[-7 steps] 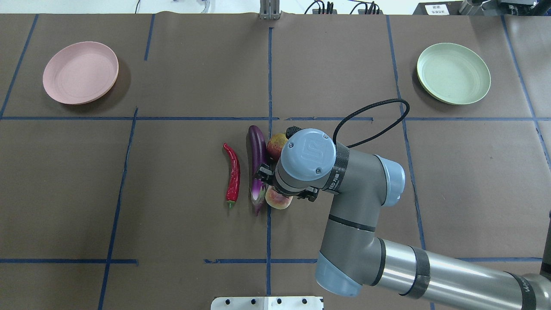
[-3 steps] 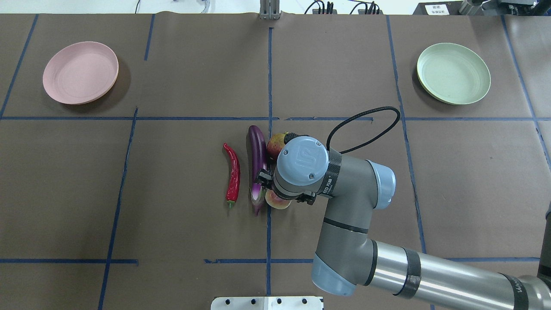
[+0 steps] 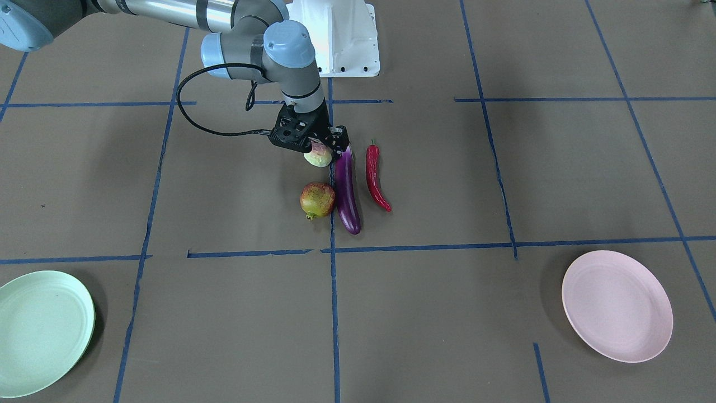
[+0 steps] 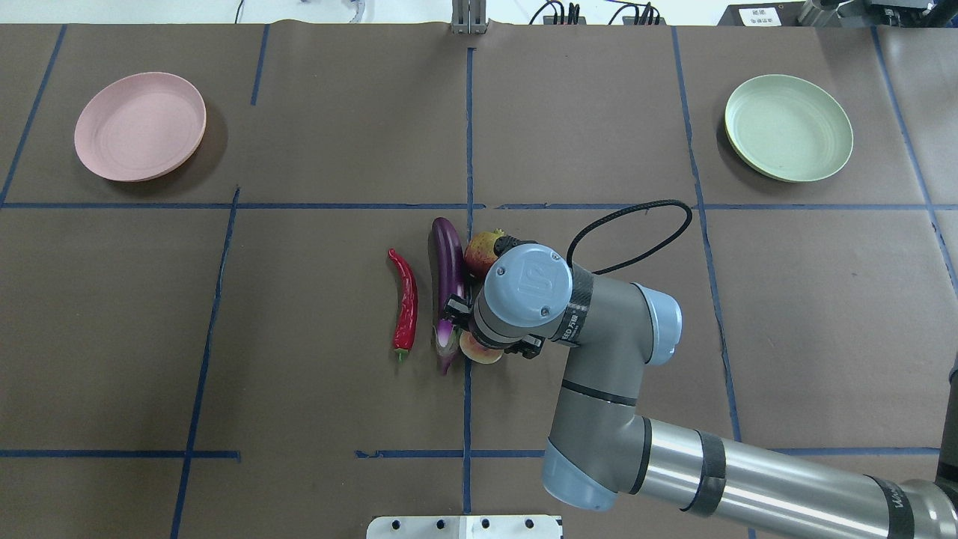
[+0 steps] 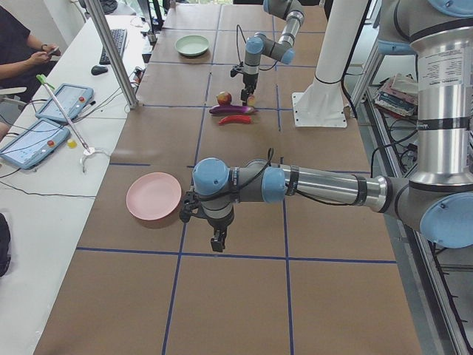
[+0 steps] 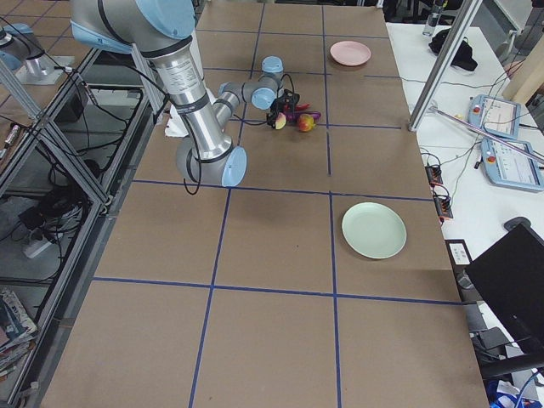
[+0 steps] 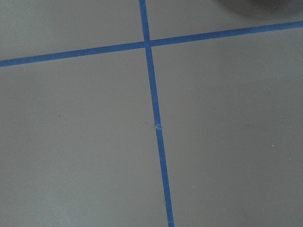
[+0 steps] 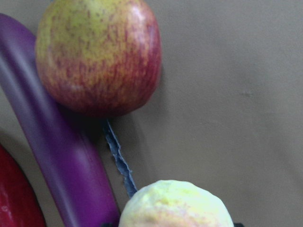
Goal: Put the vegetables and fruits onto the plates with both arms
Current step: 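Close the right gripper on the pink-yellow fruit and lift it, then carry the fruit to the green plate with right gripper while left arm reaches in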
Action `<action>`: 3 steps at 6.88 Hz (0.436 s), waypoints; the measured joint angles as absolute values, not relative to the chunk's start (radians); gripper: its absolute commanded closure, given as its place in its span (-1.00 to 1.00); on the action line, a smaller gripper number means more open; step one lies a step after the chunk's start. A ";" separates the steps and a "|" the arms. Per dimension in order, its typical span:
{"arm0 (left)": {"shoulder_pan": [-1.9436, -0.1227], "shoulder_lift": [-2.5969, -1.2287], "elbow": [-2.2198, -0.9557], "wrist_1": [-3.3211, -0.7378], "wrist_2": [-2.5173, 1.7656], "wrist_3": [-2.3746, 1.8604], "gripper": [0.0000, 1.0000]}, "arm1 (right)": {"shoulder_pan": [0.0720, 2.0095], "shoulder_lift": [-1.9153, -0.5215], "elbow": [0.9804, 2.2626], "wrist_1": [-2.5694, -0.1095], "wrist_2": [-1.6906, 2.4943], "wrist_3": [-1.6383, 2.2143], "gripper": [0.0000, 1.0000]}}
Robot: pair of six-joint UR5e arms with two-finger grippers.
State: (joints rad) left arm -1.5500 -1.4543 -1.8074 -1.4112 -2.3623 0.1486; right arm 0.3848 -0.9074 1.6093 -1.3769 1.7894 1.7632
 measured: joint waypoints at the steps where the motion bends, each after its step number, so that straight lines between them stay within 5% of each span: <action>1: -1.550 -1.454 -1.808 -1.411 -2.362 0.149 -1.00 | 0.397 -0.935 1.661 -1.385 1.797 1.775 1.00; 3: -1.550 -1.454 -1.810 -1.411 -2.362 0.148 -1.00 | 0.457 -1.062 1.866 -1.448 1.826 1.725 1.00</action>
